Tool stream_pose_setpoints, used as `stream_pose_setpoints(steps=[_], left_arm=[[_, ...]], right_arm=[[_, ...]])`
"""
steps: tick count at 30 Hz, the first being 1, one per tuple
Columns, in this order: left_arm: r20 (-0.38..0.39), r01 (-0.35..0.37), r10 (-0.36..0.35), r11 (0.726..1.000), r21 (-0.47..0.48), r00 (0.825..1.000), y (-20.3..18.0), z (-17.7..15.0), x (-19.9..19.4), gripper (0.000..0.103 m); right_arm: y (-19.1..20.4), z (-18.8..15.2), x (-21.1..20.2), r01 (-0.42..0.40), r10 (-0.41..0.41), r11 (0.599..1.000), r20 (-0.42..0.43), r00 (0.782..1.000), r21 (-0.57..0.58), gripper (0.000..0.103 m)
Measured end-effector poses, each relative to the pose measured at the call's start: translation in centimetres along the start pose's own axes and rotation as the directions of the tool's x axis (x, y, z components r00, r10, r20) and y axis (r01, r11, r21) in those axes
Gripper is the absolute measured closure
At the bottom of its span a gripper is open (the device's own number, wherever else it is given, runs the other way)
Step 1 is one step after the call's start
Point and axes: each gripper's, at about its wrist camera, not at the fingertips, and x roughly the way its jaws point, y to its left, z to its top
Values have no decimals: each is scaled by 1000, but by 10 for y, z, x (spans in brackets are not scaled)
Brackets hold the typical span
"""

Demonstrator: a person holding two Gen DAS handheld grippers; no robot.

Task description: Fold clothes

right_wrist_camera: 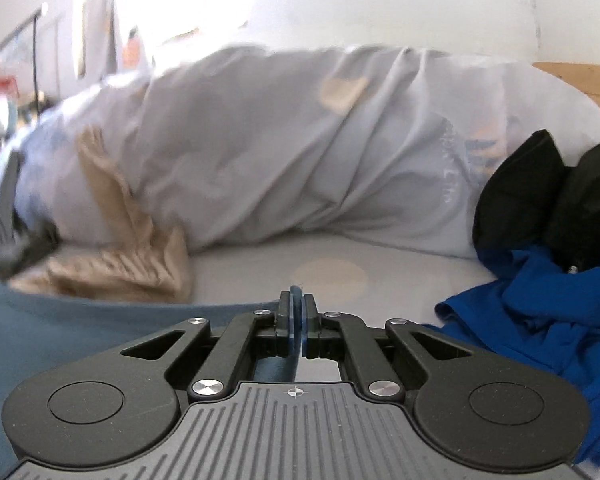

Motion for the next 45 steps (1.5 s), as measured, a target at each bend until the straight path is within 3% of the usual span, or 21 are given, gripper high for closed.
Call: stream_pose_setpoints(steps=[6,13,15,16,17,18,19,20,22,27,30,31,34,36,40,42,45], left_arm=[[-44,-69,69,998,3,997,-9,-1,32,94],[-129,-140,152,985,97,980,-27,-22,67,95],[-130,-135,145,987,82,981,-27,-21,66,83],[-138,-127,134,990,60,981,-24,-20,63,74],[-142,-120,123,992,28,982,-20,-18,58,61],[-145,-112,111,994,-5,983,-16,-17,52,52],[-137,-100,94,994,-35,986,-12,-16,43,35],[-116,-91,83,994,-63,990,-9,-16,31,23],[-69,-78,71,991,-108,995,-2,-18,-2,17],[-12,-64,63,975,-214,998,23,-39,-100,15],[-10,-69,69,959,-274,998,37,-57,-158,15],[-14,-74,73,955,-288,997,41,-65,-176,10],[-98,-73,44,945,-318,994,47,-85,-212,8],[-147,-47,-8,930,-366,989,46,-100,-233,8],[-149,103,-214,836,-539,965,30,-136,-260,8],[-156,136,-261,825,-549,953,18,-152,-255,8],[-176,124,-275,802,-585,945,11,-173,-233,11]], right_arm=[[7,-10,46,46,-50,998,-88,995,-51,99],[5,-36,85,50,-57,998,-218,974,-40,98],[4,-41,87,75,-78,997,-237,968,-24,93],[2,-40,82,99,-98,995,-225,969,-7,84],[-2,-40,75,114,-109,993,-208,972,12,65],[-6,-39,64,129,-120,991,-186,975,37,55],[-11,-38,51,137,-126,989,-160,979,59,39],[-16,-38,37,139,-128,987,-134,983,78,36],[-22,-39,0,123,-111,984,-94,989,131,35],[-29,-58,-112,24,-26,959,1,1000,282,25],[-27,-73,-170,-14,-2,932,44,999,362,24],[-26,-78,-189,-25,2,918,57,998,396,24],[-16,-84,-232,-54,17,871,80,997,487,24],[-4,-85,-251,-66,27,871,88,996,486,24],[30,-90,-282,-130,94,868,99,991,479,22],[47,-97,-293,-161,130,861,97,987,483,21],[70,-106,-308,-205,184,840,91,979,502,21]])
